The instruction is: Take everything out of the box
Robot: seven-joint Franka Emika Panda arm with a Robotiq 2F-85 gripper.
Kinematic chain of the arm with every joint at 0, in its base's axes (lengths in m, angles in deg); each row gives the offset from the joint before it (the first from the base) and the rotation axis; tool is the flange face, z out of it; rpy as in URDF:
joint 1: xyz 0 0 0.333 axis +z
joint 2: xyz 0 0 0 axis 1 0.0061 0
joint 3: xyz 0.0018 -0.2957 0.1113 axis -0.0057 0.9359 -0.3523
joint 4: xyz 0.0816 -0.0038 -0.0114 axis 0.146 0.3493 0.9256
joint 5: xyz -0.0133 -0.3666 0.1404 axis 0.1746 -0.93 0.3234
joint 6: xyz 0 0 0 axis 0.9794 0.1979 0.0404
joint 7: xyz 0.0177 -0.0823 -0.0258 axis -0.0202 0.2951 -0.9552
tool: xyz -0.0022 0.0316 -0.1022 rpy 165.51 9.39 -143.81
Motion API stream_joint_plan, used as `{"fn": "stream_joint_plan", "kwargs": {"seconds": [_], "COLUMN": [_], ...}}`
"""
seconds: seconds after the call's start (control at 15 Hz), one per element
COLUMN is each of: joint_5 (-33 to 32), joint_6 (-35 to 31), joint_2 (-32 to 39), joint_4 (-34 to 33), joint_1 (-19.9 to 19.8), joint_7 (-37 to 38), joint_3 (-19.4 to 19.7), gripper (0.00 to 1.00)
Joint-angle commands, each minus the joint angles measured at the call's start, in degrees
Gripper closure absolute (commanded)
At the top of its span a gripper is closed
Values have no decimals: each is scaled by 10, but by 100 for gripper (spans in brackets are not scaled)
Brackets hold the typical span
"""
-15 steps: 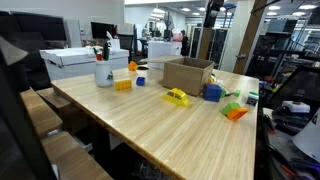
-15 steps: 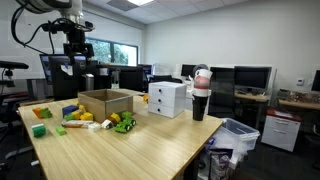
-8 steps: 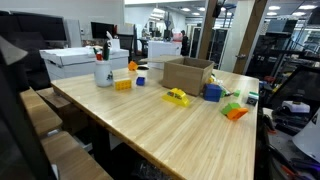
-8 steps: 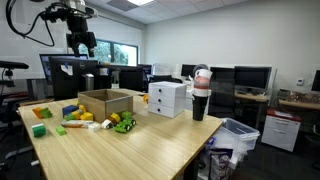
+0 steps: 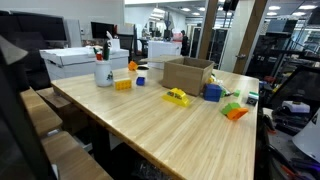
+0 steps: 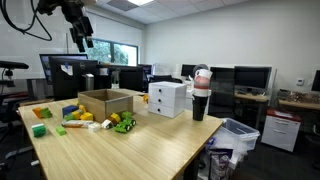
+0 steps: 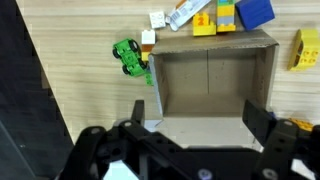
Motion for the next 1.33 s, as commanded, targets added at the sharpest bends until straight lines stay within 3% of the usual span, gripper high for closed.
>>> {"fn": "stream_joint_plan", "kwargs": {"seconds": [0.0,0.13,0.2,1.27], "joint_5": [-17,3,-5,-4], "joint_6": [63,84,60,72], "joint_2": [-7,-4,-3,-3], "joint_4": [-4,-7,-3,-3], "joint_1": [-16,-5,-4,-3], "joint_7": [52,38,34,34], "joint_3": [-20,-10,-9,-8], "gripper": [0,0,0,0]}}
